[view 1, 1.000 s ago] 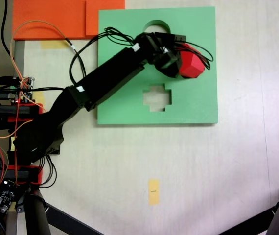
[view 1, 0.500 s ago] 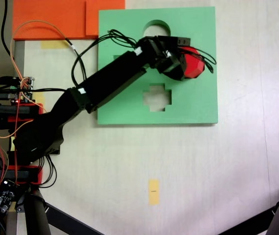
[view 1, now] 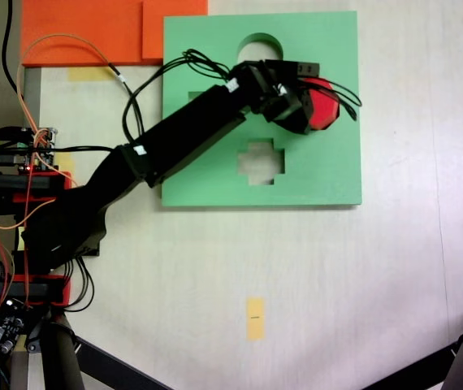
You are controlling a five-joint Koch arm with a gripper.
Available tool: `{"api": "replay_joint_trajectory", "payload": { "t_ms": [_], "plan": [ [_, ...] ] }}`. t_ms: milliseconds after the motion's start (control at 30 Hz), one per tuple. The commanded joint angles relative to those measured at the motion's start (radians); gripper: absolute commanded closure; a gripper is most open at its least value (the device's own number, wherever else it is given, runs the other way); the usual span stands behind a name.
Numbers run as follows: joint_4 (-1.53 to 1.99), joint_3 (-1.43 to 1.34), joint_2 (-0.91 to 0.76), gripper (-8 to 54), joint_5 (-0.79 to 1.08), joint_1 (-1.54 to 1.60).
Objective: Put the octagonal pillar block into the corresponding hole
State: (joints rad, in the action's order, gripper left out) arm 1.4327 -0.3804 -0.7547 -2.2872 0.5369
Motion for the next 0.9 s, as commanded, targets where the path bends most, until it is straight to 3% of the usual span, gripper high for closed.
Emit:
{"api": "replay_joint_trajectory", "payload": {
  "t_ms": [0, 100, 533, 867],
  "plan": [
    [-0.029, 0.04, -0.018, 3.0, -0.009, 0.011],
    [-0.028, 0.04, -0.037, -3.7, -0.003, 0.014],
    [0.114, 0.038, -0.282, -6.7, 0.187, 0.037],
    [0.117, 0.035, -0.103, -6.5, 0.213, 0.08]
  ]
}}
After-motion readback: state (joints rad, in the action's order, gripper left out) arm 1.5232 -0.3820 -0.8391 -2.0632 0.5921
